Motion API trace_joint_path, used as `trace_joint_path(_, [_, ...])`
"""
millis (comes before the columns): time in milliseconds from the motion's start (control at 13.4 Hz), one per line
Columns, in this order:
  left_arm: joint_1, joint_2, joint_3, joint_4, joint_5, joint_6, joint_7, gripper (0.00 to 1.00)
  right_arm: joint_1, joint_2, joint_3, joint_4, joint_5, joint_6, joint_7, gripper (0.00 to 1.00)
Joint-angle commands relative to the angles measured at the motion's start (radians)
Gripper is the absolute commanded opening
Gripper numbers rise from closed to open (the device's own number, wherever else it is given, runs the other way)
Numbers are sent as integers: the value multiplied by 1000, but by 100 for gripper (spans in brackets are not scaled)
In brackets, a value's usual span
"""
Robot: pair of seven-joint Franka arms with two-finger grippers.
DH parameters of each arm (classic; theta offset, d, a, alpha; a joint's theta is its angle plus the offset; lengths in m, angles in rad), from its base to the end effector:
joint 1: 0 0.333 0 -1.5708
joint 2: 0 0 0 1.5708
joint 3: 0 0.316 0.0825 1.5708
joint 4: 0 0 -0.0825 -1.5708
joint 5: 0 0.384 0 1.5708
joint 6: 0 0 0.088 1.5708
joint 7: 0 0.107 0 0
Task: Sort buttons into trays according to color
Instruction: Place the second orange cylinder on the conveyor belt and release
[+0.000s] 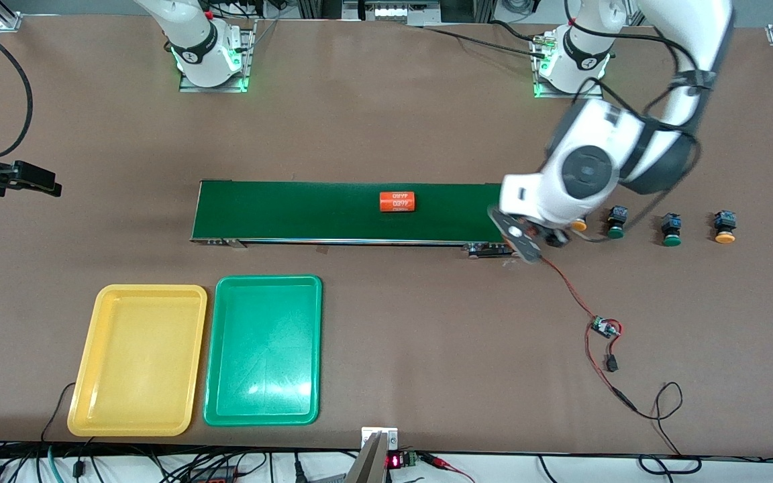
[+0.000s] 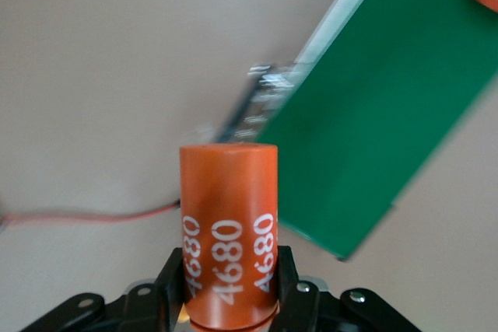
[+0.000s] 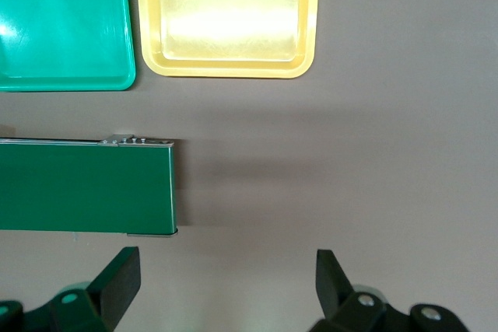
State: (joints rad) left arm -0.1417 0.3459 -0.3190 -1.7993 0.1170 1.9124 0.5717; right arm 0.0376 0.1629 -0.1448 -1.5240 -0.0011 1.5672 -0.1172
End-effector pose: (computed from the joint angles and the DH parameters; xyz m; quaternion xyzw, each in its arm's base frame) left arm 0.5581 -0.2537 0.3479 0.8535 -0.5101 -0.1062 0.0071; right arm 0.5951 -0.0578 0.5531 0.9982 0.0053 -0.0600 0.0056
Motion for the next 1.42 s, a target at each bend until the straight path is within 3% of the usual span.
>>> trace_joint_path(0, [25,-21,-43,-55,3,-1,248,3,-8,1,1,8,16,-12,-18,100])
trace_joint_path(299, [25,-18,-55,-164,-175,127,431,4,-8,1,1,8,16,-12,-19,100])
trace_joint_path(673, [18,8,-60,-236,-188,250,478,11,-10,1,1,8,16,-12,-19,100])
trace_joint_path(748, [7,16,-58,-236,-188,254,476,21,-10,1,1,8,16,-12,-19,100])
trace_joint_path(823, [7,21,-60,-236,-189,257,464,57,-10,1,1,8,16,-12,-19,100])
trace_joint_path(898, [7,16,-60,-235,-189,263,467,100,-10,1,1,8,16,-12,-19,100])
trace_joint_path(1197, [27,-36,-40,-195,-191,261,476,100,-13,1,1,8,16,-12,-19,100])
trace_joint_path(1347, [31,-36,68,-175,-191,264,476,100,-13,1,1,8,16,-12,-19,100])
